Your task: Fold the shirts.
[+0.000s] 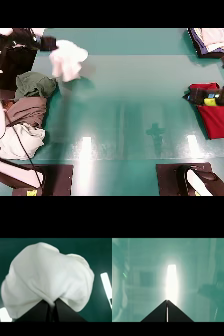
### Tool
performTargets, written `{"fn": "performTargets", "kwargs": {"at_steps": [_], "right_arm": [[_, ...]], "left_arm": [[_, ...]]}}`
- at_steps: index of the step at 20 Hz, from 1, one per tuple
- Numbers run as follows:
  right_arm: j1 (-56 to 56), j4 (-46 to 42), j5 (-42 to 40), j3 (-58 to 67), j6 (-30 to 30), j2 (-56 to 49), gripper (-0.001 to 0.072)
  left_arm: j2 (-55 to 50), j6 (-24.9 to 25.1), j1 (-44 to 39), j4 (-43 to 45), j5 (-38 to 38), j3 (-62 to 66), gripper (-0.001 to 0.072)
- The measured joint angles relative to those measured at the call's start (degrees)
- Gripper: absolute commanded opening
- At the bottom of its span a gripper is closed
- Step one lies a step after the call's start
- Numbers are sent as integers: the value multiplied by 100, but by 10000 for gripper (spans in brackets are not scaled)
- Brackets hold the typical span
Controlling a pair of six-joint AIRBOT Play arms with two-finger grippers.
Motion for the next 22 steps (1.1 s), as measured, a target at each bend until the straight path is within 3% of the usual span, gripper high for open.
{"fn": "performTargets", "kwargs": {"at_steps": [4,10,11,12,13,17,22], "right_arm": [[0,-4,-20,798,-4,2,20],[2,-9,7,1657,-11,2,20],[0,-11,15,1733,-11,2,20],[0,-11,46,1784,-13,2,20],[0,-11,85,1825,-17,4,20],[0,-20,229,1895,-125,4,20],[0,-50,269,1917,-195,4,20]], "left_arm": [[990,334,-778,-844,-841,136,23],[1368,660,-2004,-1099,-1582,-492,26],[1318,721,-2133,-1049,-1604,-734,244],[1244,734,-2232,-946,-1604,-955,521],[1152,702,-2297,-785,-1593,-1174,547],[887,52,-2205,-83,-1692,-1596,541],[1056,-376,-2173,-107,-1825,-2299,541]]}}
